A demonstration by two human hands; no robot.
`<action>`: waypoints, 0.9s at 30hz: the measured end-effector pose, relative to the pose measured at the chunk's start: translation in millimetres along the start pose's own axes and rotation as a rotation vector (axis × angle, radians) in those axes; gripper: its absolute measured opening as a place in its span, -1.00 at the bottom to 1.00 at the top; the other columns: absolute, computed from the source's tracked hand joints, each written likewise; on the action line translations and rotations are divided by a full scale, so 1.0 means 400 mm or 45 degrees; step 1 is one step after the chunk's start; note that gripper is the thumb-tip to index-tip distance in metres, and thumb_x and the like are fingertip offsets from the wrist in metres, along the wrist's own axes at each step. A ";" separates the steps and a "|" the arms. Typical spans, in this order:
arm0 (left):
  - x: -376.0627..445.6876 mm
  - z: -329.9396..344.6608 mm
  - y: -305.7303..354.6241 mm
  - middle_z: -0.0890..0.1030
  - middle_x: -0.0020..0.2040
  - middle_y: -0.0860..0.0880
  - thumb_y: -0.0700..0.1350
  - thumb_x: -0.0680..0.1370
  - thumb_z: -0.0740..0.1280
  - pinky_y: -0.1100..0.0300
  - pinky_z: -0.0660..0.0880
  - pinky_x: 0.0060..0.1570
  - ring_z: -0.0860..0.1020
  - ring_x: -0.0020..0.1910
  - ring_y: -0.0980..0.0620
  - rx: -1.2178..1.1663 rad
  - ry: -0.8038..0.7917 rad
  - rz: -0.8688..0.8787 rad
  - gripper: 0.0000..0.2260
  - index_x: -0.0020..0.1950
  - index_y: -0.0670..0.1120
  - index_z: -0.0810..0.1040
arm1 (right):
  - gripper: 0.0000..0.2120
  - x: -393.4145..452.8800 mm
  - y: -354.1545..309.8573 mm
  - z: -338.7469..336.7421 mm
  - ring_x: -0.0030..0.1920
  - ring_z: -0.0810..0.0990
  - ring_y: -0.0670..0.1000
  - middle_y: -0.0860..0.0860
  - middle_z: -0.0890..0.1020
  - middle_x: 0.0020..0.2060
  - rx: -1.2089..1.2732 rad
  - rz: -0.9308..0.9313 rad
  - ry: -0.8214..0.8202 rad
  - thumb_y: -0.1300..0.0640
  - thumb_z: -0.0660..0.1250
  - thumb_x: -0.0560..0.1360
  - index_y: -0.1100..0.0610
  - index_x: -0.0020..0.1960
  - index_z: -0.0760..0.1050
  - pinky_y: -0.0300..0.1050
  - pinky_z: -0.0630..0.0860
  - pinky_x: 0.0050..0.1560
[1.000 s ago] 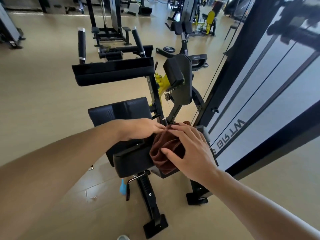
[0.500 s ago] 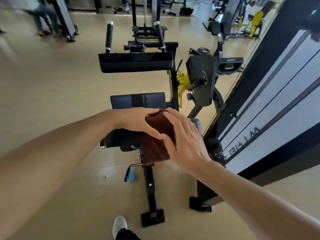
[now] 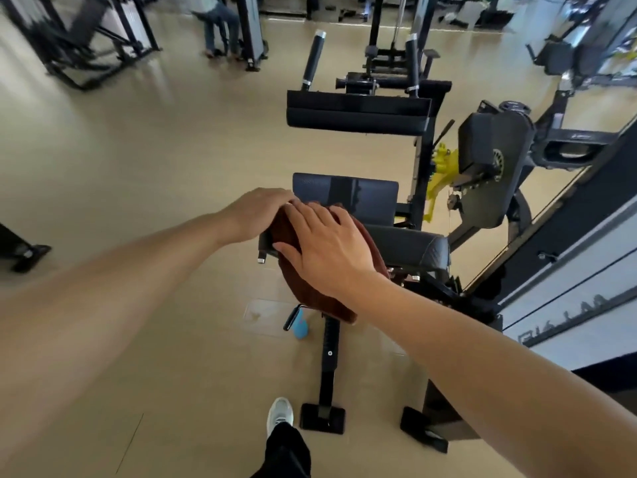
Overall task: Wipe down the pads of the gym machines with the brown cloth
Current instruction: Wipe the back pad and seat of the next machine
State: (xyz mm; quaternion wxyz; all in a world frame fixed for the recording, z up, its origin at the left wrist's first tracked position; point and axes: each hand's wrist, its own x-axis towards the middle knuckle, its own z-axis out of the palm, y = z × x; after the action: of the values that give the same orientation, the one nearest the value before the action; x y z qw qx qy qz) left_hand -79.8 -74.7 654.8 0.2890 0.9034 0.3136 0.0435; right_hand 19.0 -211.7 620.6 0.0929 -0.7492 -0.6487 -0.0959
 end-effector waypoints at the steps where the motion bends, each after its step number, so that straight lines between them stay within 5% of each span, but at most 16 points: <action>1: 0.013 0.001 0.017 0.63 0.13 -0.03 -0.02 0.70 -0.02 0.04 0.42 0.20 0.55 0.13 -0.06 -0.038 -0.022 -0.027 -0.59 0.19 -0.08 0.60 | -0.39 -0.004 0.006 -0.001 0.41 0.46 0.08 0.01 0.48 0.44 -0.010 0.019 0.026 -0.28 -0.03 0.65 0.07 0.54 0.26 0.10 0.33 0.42; 6: 0.122 0.038 0.149 0.69 0.00 -0.02 0.10 0.68 0.01 0.10 0.40 0.15 0.60 -0.01 0.03 -0.174 -0.239 -0.043 -0.51 0.10 -0.05 0.72 | -0.52 -0.090 0.133 -0.010 0.08 0.60 0.06 -0.04 0.68 0.11 -0.115 0.312 0.192 -0.22 0.03 0.67 0.05 0.32 0.52 0.02 0.42 0.07; 10: 0.212 0.115 0.266 0.67 0.08 0.05 0.13 0.68 0.01 0.15 0.30 0.17 0.56 0.06 0.09 -0.146 -0.543 0.103 -0.51 0.09 0.01 0.73 | -0.55 -0.173 0.232 -0.018 0.14 0.59 0.03 -0.08 0.69 0.08 -0.117 0.597 0.231 -0.18 0.00 0.69 0.01 0.23 0.58 0.00 0.39 0.13; 14: 0.294 0.174 0.352 0.67 0.05 -0.01 0.12 0.67 0.08 0.02 0.40 0.29 0.60 0.10 -0.07 -0.294 -0.834 0.129 -0.56 0.01 -0.11 0.65 | -0.57 -0.222 0.277 -0.028 0.16 0.55 0.02 -0.10 0.65 0.09 -0.034 0.964 0.294 -0.18 -0.03 0.69 -0.02 0.21 0.55 -0.02 0.38 0.18; 19: 0.373 0.235 0.392 0.67 0.09 -0.06 0.15 0.67 0.11 0.02 0.45 0.27 0.59 0.13 -0.08 -0.280 -1.094 0.166 -0.66 0.02 0.03 0.63 | -0.62 -0.200 0.307 -0.019 -0.08 0.58 -0.01 -0.18 0.56 -0.18 0.611 1.556 0.295 -0.19 -0.04 0.69 -0.11 0.08 0.53 -0.02 0.49 0.01; 24: 0.459 0.323 0.377 0.63 0.11 -0.02 0.28 0.61 0.11 0.05 0.43 0.23 0.56 0.09 -0.03 -0.078 -1.250 0.176 -0.60 0.07 0.03 0.58 | -0.72 -0.203 0.367 0.000 -0.32 0.57 0.02 0.04 0.60 -0.30 1.515 1.998 0.276 0.09 0.22 0.67 0.15 -0.12 0.60 -0.13 0.49 -0.24; 27: 0.502 0.365 0.364 0.59 -0.11 0.03 0.20 0.63 0.15 0.12 0.42 -0.02 0.52 -0.11 0.07 0.077 -1.296 0.228 -0.70 -0.04 0.04 0.54 | -0.81 -0.211 0.380 0.000 -0.33 0.60 0.01 0.10 0.63 -0.25 2.028 2.080 0.185 0.10 0.30 0.63 0.21 -0.02 0.60 -0.12 0.52 -0.26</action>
State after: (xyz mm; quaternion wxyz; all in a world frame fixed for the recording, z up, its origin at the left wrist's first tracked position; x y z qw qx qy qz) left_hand 197.6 -120.6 593.0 0.3741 0.8414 0.0560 -0.3861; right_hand 157.9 -313.6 596.1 0.6133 -0.6682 0.1625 0.3885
